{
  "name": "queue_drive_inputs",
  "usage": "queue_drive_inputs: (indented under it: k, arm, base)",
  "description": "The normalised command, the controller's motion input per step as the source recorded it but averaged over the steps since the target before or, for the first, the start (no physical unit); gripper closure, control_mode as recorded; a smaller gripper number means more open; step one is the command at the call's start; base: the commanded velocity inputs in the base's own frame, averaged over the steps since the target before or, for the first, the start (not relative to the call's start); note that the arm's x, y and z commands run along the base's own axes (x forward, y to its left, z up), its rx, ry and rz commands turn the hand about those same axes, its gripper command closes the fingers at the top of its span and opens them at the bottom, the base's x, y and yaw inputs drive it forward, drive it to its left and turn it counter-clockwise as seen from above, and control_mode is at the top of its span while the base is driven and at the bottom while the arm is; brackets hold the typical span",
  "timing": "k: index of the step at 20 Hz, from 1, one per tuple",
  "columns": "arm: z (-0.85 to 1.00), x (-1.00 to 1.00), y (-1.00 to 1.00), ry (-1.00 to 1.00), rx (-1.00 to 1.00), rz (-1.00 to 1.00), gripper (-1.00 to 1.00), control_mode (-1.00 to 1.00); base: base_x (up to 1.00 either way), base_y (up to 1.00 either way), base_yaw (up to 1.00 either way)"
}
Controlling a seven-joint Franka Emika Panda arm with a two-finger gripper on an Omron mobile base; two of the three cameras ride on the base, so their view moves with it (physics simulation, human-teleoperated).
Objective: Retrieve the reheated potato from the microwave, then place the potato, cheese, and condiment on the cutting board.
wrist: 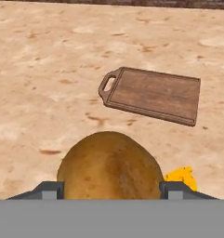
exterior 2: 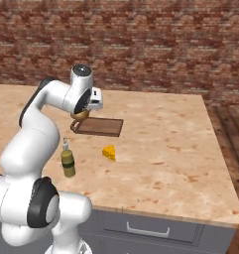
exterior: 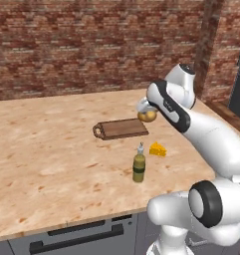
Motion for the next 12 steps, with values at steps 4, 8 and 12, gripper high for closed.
queue_drive_inputs:
  k: [4, 8, 12]
  arm:
    - [-0.21, 0.62, 0.0, 0.0, -0.09, 0.0, 1.0, -1.0]
    - [-0.21, 0.59, -0.09, 0.03, -0.02, 0.0, 1.0, -1.0]
    - [-0.24, 0.58, -0.11, 0.0, 0.0, 0.0, 1.0, -1.0]
  base:
    - [0.0, 0.0, 0.0]
    - [0.0, 0.0, 0.0]
    - [0.0, 0.0, 0.0]
